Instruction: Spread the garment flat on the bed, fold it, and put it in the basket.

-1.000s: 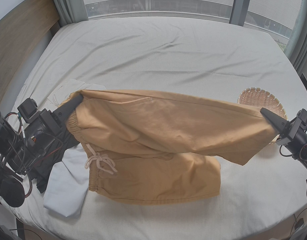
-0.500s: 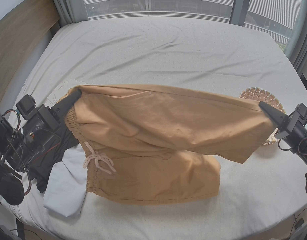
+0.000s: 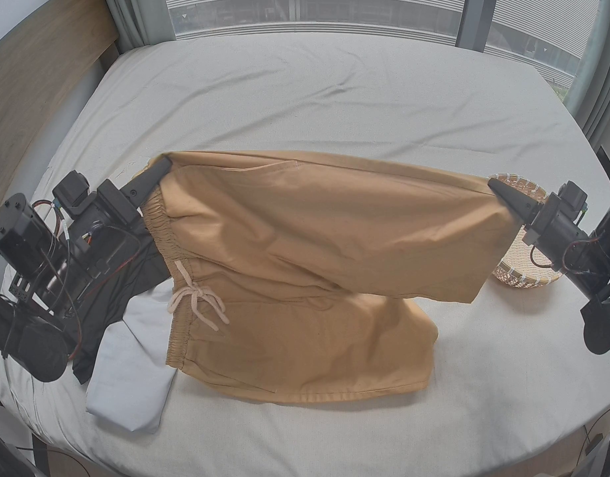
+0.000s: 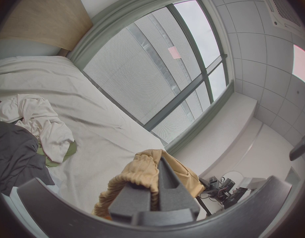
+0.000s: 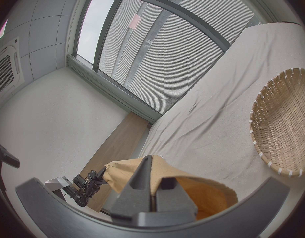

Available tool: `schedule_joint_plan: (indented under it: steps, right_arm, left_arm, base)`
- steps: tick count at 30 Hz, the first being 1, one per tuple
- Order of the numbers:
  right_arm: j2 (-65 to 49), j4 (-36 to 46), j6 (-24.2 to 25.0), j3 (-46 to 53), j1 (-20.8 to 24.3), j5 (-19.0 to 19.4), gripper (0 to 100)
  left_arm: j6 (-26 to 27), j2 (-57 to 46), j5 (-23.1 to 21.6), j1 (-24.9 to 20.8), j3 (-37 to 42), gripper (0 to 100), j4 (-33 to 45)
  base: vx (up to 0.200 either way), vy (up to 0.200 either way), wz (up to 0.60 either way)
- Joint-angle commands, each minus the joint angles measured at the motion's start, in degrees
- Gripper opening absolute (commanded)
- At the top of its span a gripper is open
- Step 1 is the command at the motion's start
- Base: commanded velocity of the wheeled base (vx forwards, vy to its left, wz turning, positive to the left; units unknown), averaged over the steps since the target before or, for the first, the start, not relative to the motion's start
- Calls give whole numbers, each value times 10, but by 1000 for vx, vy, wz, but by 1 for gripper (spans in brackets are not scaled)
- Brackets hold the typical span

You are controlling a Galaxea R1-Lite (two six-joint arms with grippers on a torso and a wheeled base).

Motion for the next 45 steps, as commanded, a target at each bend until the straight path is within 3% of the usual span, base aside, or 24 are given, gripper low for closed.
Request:
schedule_joint_plan:
  steps: [1, 14, 24, 33, 34, 39, 45]
  right_arm:
    - [59, 0, -1, -43, -13, 0, 0]
    - [121, 32, 0, -153, -13, -1, 0]
    - [161, 46, 0, -217, -19, -1, 0]
    - [187, 97, 0, -290, -5, -5, 0]
    - [187, 97, 0, -290, -5, -5, 100]
    - [205, 107, -1, -320, -5, -23, 100]
    - [181, 90, -16, -254, -4, -26, 100]
  left_arm:
    - [-1, 50, 4, 0, -29, 0, -1]
    - [-1, 126, 22, 0, -102, 0, -1]
    - [-1, 174, 21, 35, -165, 0, 0]
    - [-2, 216, 21, 38, -206, 0, 0]
    - [-2, 216, 21, 38, -206, 100, 0]
    - [-4, 237, 22, 38, -237, 100, 6]
    - [-3, 240, 41, 39, -232, 100, 54]
  base:
    - [0, 0, 0]
    - [0, 0, 0]
    - [0, 0, 0]
    - [0, 0, 0]
    - [0, 0, 0]
    - [0, 0, 0]
    - [0, 0, 0]
